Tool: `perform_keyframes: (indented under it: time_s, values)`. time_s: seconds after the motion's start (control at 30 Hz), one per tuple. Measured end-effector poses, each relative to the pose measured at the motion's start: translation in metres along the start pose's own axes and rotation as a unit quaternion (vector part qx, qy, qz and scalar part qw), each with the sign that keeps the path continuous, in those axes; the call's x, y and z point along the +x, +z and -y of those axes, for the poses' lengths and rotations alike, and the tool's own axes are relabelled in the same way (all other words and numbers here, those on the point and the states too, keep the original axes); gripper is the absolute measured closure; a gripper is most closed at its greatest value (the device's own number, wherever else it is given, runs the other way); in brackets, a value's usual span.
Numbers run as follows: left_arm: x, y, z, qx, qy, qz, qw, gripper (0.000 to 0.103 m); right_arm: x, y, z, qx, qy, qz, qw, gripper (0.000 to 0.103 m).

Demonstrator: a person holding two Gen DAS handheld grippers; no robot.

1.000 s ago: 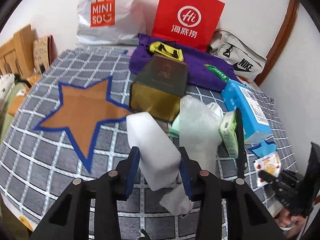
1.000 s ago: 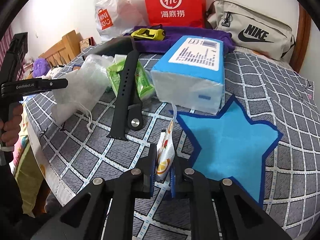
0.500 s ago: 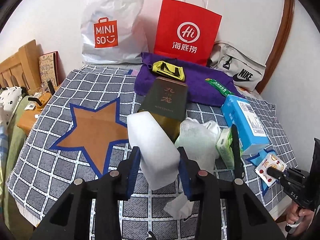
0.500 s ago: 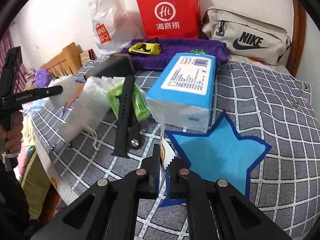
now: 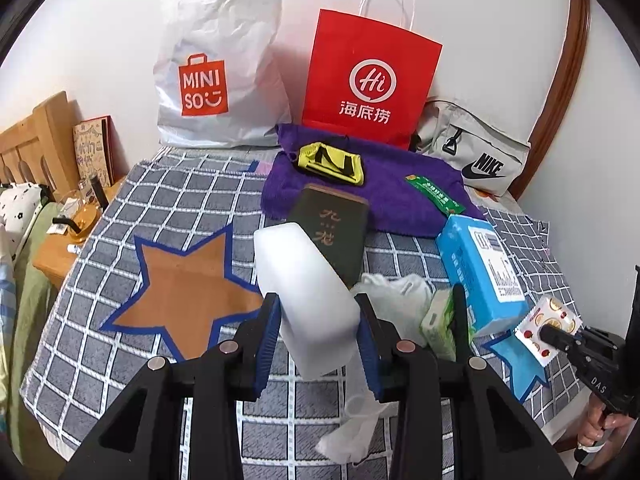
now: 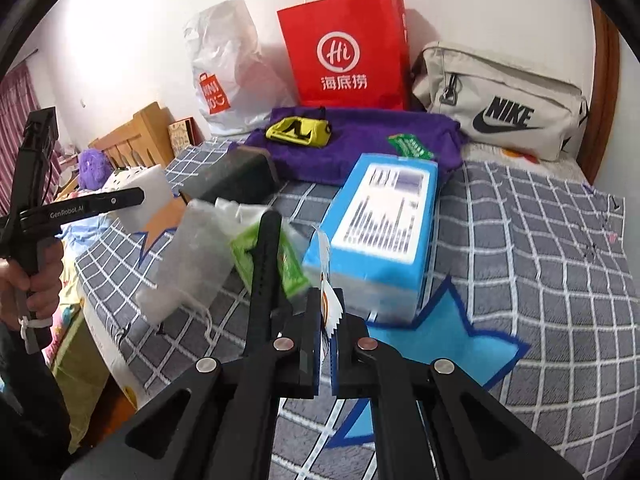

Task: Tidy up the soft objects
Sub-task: 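Carry the white foam block and orange-slice packet in both tools over the purple towel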

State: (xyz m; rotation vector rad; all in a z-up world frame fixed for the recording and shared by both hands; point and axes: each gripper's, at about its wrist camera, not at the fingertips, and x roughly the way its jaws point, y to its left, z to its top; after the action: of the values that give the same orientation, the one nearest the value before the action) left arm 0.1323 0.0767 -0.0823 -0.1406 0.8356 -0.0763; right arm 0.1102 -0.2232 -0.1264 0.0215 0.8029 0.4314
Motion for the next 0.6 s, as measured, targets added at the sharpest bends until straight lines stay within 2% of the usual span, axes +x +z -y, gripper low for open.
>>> perform_keyframes:
  time_s: [0.3, 0.6]
  values:
    - [0.010, 0.029, 0.009, 0.008, 0.010, -0.001, 0.9999, 0.068, 0.010, 0.051, 0.010, -0.002, -0.027, 0.007, 1.000, 0.099]
    - [0.028, 0.062, 0.013, 0.001, 0.014, -0.006, 0.9999, 0.068, 0.026, 0.097, 0.022, 0.006, -0.031, 0.017, 0.999, 0.099]
